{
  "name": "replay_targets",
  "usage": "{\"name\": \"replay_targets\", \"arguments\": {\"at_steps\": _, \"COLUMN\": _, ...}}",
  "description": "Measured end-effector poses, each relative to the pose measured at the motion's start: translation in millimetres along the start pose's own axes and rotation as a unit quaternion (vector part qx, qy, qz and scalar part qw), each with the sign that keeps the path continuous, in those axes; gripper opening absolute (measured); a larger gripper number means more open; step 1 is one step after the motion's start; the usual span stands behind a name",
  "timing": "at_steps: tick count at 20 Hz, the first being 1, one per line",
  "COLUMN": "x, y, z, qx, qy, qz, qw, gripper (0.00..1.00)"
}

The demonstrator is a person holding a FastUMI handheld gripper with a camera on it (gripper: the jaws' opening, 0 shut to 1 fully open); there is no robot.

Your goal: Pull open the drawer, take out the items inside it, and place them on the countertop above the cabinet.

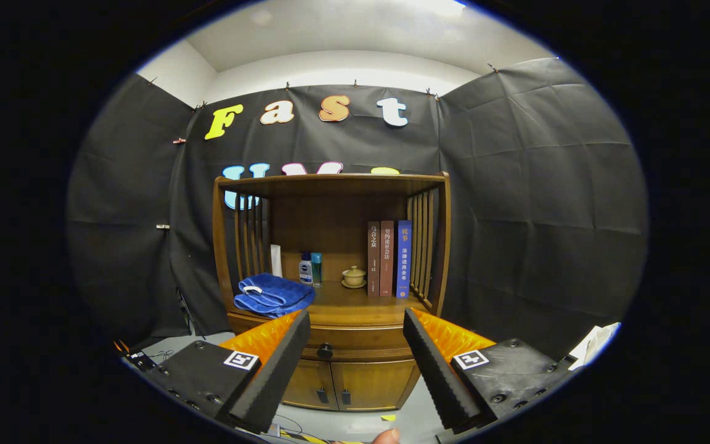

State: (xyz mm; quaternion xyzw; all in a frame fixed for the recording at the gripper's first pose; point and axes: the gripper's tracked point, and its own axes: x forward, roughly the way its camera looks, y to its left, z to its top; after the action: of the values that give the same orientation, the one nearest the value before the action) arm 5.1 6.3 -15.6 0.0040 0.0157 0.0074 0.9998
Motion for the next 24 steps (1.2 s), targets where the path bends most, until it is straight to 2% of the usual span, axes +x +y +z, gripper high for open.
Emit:
{"name": "replay_targets", "arguments": {"at_steps": 5, "x": 20, "y": 20, "z": 0, "qx": -0.003, "qy": -0.005, "qz": 0.013, "qw": 1.000, "gripper": 0.99}}
{"name": "replay_targets", "arguments": {"at_steps": 11, "x": 82, "y": 47, "z": -25, "qx": -0.003, "qy": -0.016, "qz": 0.015, "qw": 1.000, "gripper": 0.99}}
{"name": "replay_targets", "arguments": {"at_steps": 19, "x": 176, "y": 75, "z": -159, "qx": 0.018, "qy": 0.036, "qz": 0.011, "qw": 0.999, "gripper": 0.99}}
{"name": "replay_targets", "arguments": {"at_steps": 22, "x": 199, "y": 78, "z": -214, "qx": 0.020, "qy": 0.065, "qz": 0.006, "qw": 0.998, "gripper": 0.99}}
{"name": "replay_targets", "arguments": {"at_steps": 24, "x": 209, "y": 80, "z": -235, "qx": 0.014, "qy": 0.073, "qz": 0.003, "qw": 0.997, "gripper": 0.99}}
